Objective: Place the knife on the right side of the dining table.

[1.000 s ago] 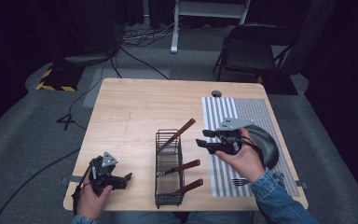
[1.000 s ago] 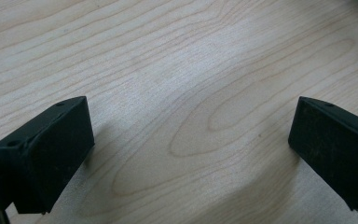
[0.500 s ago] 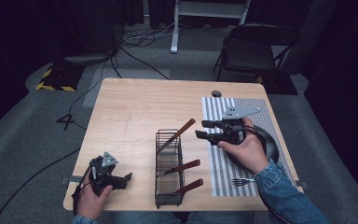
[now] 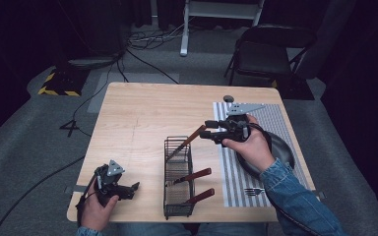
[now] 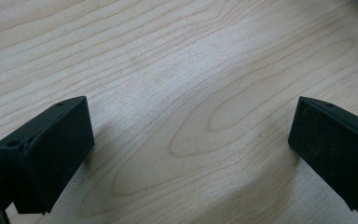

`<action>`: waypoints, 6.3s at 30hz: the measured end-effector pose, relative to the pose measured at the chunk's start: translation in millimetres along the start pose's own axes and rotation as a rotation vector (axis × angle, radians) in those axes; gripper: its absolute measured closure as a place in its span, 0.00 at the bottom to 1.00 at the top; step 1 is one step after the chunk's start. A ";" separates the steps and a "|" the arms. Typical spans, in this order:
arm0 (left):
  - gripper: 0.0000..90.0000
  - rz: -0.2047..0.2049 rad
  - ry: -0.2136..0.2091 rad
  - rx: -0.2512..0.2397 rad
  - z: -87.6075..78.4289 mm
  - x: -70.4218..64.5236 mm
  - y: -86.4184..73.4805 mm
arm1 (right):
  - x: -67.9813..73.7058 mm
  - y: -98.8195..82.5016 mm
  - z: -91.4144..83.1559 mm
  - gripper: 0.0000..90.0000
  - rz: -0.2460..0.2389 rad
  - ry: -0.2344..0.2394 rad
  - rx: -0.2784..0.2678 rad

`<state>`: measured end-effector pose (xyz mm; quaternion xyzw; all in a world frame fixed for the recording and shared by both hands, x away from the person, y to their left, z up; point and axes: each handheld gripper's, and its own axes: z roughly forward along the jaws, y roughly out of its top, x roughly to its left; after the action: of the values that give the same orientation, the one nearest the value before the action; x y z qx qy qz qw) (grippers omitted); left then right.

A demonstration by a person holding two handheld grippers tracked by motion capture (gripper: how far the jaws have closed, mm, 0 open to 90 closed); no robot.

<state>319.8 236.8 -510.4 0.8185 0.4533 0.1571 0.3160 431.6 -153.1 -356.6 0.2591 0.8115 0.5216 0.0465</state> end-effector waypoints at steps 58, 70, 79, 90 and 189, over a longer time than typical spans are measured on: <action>0.00 -0.006 0.002 0.002 0.9 -0.2 1.3 | 6.9 64.4 -99.6 0.90 0.061 -0.008 -0.122; 0.00 -0.007 0.001 0.002 0.8 -0.3 1.1 | -6.3 79.8 -128.6 0.90 0.047 -0.091 -0.147; 0.00 -0.006 0.002 0.002 0.8 -0.2 1.1 | -36.6 79.2 -141.5 0.90 0.086 -0.175 -0.173; 0.00 -0.007 0.003 0.001 0.8 -0.3 1.0 | -78.5 71.5 -139.4 0.90 0.157 -0.263 -0.151; 0.00 -0.008 0.006 0.001 0.8 -0.5 1.1 | -212.1 -54.7 -91.2 0.53 0.372 -0.700 0.247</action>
<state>320.7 235.7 -510.2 0.8166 0.4574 0.1580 0.3147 562.5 -345.2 -404.3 0.5666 0.7426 0.3004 0.1930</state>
